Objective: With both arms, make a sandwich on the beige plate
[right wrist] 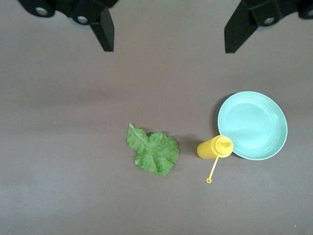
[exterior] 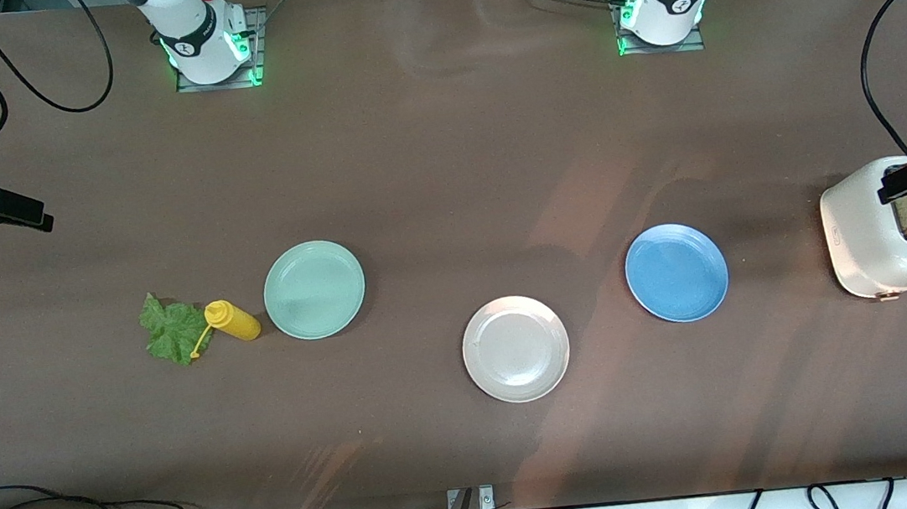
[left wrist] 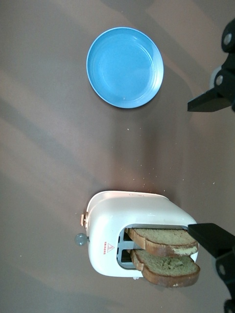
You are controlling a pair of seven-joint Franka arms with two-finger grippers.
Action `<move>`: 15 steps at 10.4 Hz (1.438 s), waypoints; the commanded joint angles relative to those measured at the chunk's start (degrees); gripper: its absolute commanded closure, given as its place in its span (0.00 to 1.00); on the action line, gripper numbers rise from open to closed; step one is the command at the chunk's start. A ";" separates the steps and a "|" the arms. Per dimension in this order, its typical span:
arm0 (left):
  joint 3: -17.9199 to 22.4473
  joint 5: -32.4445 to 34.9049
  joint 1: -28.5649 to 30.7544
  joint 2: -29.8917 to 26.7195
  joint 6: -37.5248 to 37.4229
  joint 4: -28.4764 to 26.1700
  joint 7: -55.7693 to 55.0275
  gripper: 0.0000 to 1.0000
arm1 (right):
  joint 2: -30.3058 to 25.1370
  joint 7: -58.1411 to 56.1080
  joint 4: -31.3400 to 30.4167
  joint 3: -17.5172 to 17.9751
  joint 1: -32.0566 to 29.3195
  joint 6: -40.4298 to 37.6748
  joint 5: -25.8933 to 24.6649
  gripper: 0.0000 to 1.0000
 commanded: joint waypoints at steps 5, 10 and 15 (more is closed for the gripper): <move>0.20 -1.88 0.48 -0.92 -2.10 0.01 -0.05 0.00 | 0.25 -0.27 0.95 0.12 -0.21 -0.88 -0.47 0.00; 0.29 -1.80 0.92 -0.83 -2.19 -0.34 0.22 0.00 | 0.25 -0.27 0.86 0.12 -0.29 -0.97 -0.47 0.00; 0.37 -1.80 1.01 -0.83 -2.19 -0.60 0.39 0.00 | 0.25 -0.27 0.86 0.12 -0.29 -0.97 -0.47 0.00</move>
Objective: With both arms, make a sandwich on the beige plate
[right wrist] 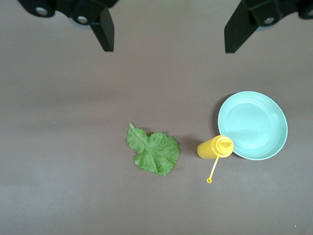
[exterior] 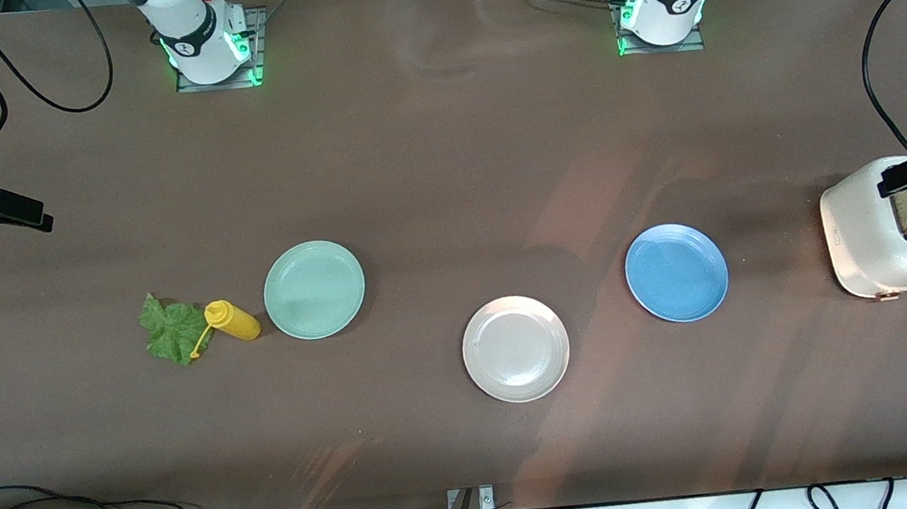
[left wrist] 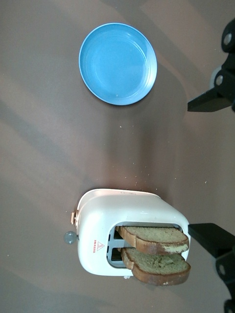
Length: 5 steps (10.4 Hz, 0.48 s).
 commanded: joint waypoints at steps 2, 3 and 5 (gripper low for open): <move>0.23 -1.80 0.44 -0.82 -0.50 -0.39 0.55 0.00 | 0.24 -0.27 0.86 0.12 -0.25 -0.96 -0.47 0.00; 0.23 -1.80 0.44 -0.82 -0.59 -0.39 0.55 0.00 | 0.24 -0.27 0.86 0.12 -0.25 -0.96 -0.47 0.00; 0.23 -1.80 0.44 -0.82 -0.59 -0.39 0.29 0.00 | 0.24 -0.35 0.86 0.12 -0.43 -0.96 -0.47 0.00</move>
